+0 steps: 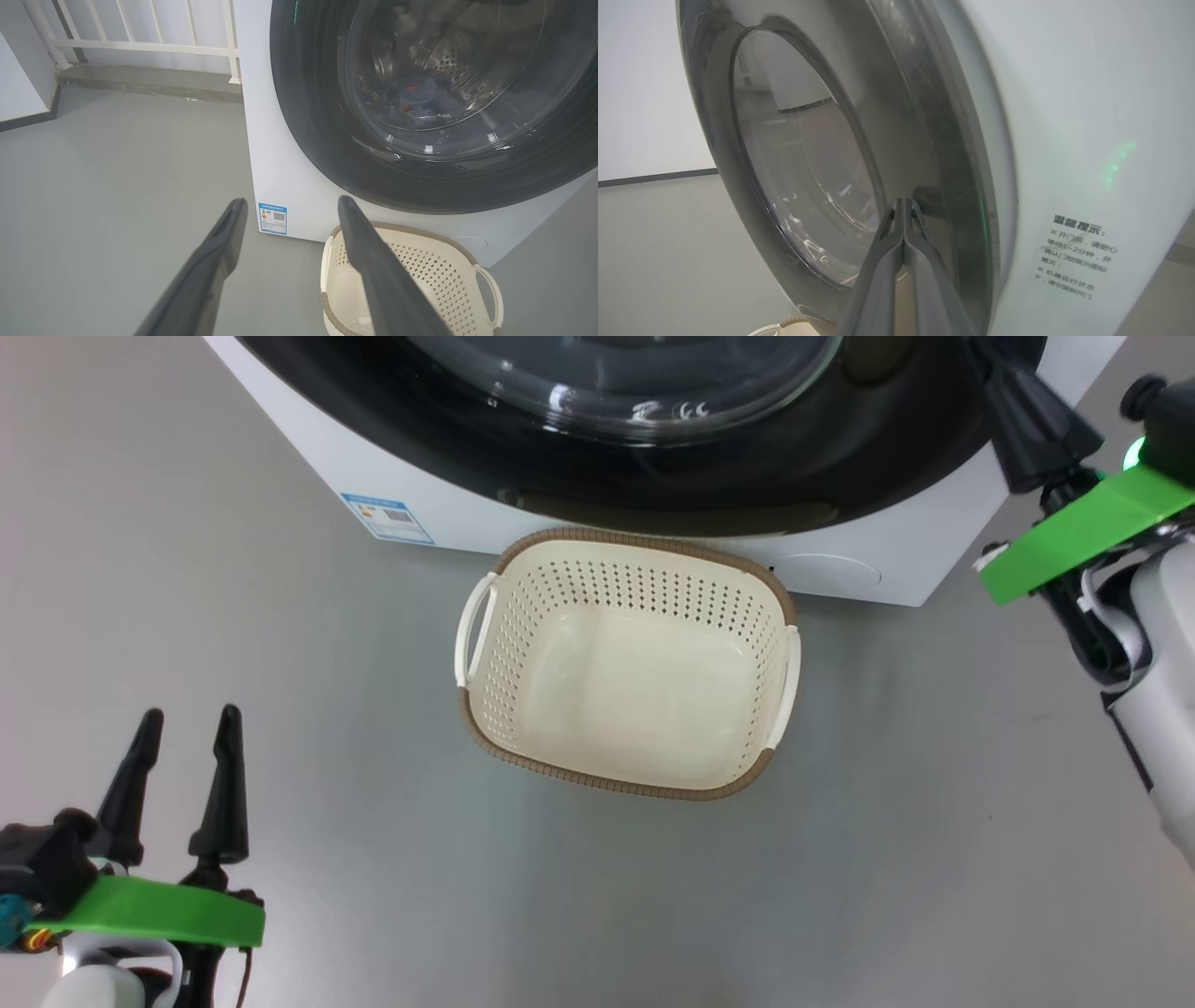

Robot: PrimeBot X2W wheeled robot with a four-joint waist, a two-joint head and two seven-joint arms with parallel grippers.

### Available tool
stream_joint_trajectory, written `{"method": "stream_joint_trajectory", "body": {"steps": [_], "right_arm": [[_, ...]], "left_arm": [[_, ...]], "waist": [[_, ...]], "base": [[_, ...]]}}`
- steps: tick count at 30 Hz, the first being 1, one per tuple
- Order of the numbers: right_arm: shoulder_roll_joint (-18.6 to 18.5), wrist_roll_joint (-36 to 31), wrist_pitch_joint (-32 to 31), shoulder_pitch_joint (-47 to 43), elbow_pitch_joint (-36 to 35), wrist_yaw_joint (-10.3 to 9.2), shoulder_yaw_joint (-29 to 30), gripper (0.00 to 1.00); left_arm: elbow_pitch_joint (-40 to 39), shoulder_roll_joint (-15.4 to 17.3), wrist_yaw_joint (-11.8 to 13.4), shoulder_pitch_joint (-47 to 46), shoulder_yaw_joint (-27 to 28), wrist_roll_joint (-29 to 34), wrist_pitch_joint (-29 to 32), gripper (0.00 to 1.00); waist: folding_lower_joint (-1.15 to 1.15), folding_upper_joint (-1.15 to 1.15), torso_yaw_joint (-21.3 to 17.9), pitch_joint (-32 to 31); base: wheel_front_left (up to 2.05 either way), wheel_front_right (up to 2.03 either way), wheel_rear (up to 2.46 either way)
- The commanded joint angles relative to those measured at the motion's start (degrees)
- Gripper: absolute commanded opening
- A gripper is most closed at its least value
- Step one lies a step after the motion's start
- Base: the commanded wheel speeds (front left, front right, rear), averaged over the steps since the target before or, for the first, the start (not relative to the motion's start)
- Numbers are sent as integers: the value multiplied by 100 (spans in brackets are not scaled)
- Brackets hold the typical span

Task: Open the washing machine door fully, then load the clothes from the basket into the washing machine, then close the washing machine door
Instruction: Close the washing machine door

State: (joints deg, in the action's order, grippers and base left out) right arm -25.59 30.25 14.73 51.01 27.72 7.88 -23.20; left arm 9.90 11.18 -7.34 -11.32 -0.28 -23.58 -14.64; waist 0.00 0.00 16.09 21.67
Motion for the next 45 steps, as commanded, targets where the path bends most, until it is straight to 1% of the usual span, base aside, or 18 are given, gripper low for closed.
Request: {"method": "stream_joint_trajectory", "body": {"steps": [1, 8, 13, 24, 29, 32, 33, 34, 35, 36, 40, 45], "right_arm": [[-56, -40, 27, 130, -57, -39, -32, 0], [-182, 0, 27, 552, 197, -39, -156, 0], [-172, 11, 27, 719, 329, -39, -86, 0], [-92, 43, 27, 518, 370, -39, -115, 0], [-35, -22, 27, 304, 357, -39, -176, 0], [60, -80, 27, 74, 271, -39, -147, 40], [97, -99, 27, -16, 230, -39, -133, 48], [131, -113, 27, -103, 189, -39, -123, 76], [166, -125, 27, -191, 147, -39, -117, 91], [202, -136, 27, -277, 100, -39, -114, 100], [340, -155, 27, -604, -24, -39, -32, 100], [425, -133, 27, -914, -156, -39, -4, 100]], "left_arm": [[-118, 182, -14, -176, 237, -78, -35, 100], [-90, 163, -14, -280, 202, -98, -36, 100], [-42, 129, -14, -318, 171, -92, -36, 100], [44, 81, -14, -318, 147, -83, -36, 100], [80, 74, -14, -294, 108, -100, -36, 100], [100, 57, -14, -251, 92, -105, -36, 100], [103, 53, -14, -239, 80, -103, -36, 100], [106, 53, -14, -225, 70, -101, -36, 100], [109, 55, -14, -211, 61, -98, -36, 100], [111, 58, -14, -197, 56, -97, -36, 100], [124, 71, -14, -130, 49, -79, -36, 100], [125, 63, -14, -71, 50, -51, -36, 100]], "waist": [[0, 0, 16, 41], [0, 0, 58, 158], [0, 0, 87, 148], [0, 0, 73, -24], [0, 0, 36, -205], [0, 0, -15, -368], [0, 0, -39, -425], [0, 0, -66, -480], [0, 0, -97, -540], [0, 0, -132, -602], [0, 0, -309, -841], [0, 0, -498, -1070]], "base": [[0, 0, 0], [0, 0, 0], [0, 0, 0], [0, 0, 0], [0, 0, 0], [0, 0, 0], [0, 0, 0], [0, 0, 0], [0, 0, 0], [0, 0, 0], [0, 0, 0], [0, 0, 0]]}}
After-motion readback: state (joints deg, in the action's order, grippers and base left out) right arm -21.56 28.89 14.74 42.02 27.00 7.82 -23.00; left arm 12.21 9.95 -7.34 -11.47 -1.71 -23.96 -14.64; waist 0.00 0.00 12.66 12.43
